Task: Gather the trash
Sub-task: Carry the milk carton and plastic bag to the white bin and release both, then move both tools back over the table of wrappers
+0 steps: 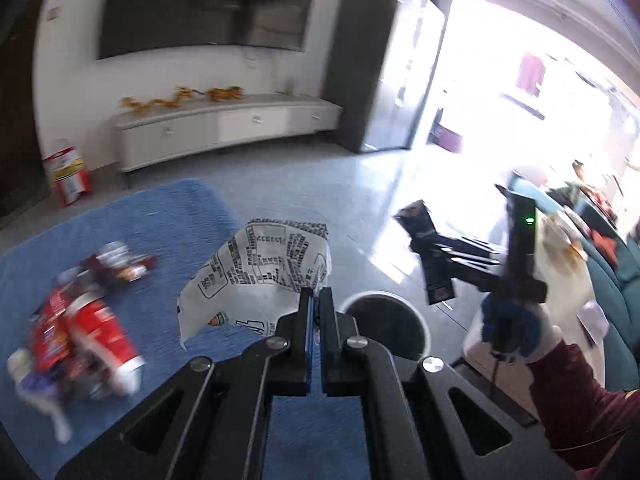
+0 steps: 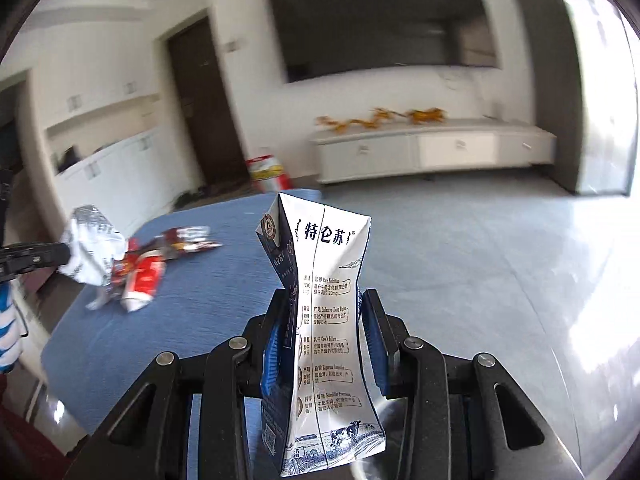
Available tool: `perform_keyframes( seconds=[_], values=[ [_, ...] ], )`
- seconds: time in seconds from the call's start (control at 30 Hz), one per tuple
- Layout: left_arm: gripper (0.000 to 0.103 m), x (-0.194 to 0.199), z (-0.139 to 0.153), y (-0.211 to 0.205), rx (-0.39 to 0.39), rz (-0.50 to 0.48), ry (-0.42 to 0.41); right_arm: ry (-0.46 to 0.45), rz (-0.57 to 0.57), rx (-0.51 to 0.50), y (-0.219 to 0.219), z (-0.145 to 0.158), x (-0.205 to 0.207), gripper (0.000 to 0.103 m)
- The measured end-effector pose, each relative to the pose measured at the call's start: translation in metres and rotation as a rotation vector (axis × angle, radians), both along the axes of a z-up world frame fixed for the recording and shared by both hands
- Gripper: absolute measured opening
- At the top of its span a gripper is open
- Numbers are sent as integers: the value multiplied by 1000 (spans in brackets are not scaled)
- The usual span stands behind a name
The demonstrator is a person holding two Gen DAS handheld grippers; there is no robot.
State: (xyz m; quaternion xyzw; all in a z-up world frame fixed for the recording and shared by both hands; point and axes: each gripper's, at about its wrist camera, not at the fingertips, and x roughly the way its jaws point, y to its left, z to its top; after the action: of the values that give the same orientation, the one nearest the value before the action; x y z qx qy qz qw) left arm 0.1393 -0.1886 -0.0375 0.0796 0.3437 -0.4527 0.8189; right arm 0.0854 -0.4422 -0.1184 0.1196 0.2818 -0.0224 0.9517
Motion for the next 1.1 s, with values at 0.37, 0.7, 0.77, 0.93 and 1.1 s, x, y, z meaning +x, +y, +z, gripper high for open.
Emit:
perform_keyframes(
  seconds=[0.37, 0.7, 0.77, 0.93, 1.1],
  values=[
    [3, -9, -82, -175, 128, -265, 152, 121, -217, 110, -81, -87, -31, 37],
    [5, 7, -157, -242, 230, -306, 332, 235, -317, 153, -98, -143, -49, 43],
    [5, 10, -154, -233, 227, -300, 335, 243, -326, 149, -99, -144, -52, 43],
    [5, 11, -133, -207, 195, -264, 275, 237, -342, 145, -96, -134, -54, 43],
    [5, 13, -101, -172, 127, -184, 185, 177, -326, 103, -84, -100, -48, 46]
  ],
)
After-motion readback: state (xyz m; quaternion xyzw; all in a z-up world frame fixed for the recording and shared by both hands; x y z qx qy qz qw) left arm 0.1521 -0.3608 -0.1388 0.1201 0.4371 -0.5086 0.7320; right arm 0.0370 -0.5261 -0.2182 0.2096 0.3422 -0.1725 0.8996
